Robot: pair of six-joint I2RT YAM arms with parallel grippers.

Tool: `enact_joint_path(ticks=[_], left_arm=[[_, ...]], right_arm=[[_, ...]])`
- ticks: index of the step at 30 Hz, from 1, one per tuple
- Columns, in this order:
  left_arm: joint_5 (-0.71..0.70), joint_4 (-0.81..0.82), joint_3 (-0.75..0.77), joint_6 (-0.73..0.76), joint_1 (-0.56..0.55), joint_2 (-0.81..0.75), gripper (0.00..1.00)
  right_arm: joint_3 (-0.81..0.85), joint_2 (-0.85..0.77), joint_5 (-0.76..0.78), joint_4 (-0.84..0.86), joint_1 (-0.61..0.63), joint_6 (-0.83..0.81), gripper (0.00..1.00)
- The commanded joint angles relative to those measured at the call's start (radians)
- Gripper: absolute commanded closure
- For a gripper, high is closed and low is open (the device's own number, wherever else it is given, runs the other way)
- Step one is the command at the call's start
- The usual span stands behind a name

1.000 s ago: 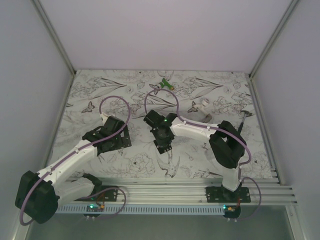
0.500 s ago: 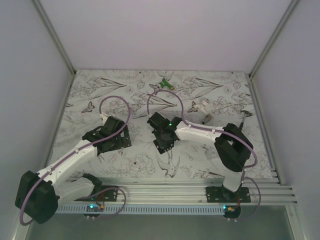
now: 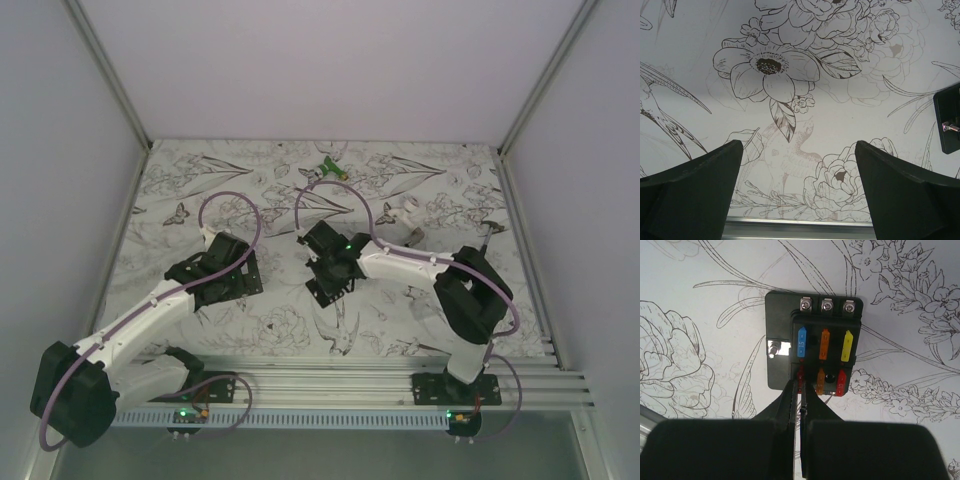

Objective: Snap on the fuse box
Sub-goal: Install the fuse at the fuse box base.

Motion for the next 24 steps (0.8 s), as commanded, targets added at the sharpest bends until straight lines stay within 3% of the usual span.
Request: enact_joint_path(ticks=[1,13,24], left_arm=[[0.007,-0.035,-0.002,-0.007,0.008,0.007,0.00],[0.006,-0.035,-0.002,-0.005,0.007,0.010,0.00],[0.015,-0.033,-0.002,-0.010,0.007,0.013,0.00]], right_arm=[[-0.010,0.067,-0.057,-0.123,-0.038,-0.086,1.00],[0.082,0.066,-0.130,-0.218,-0.078,-0.177,0.96],[-0.094,-0.013,-0.069,-0.071,-0.041,-0.164,0.99]])
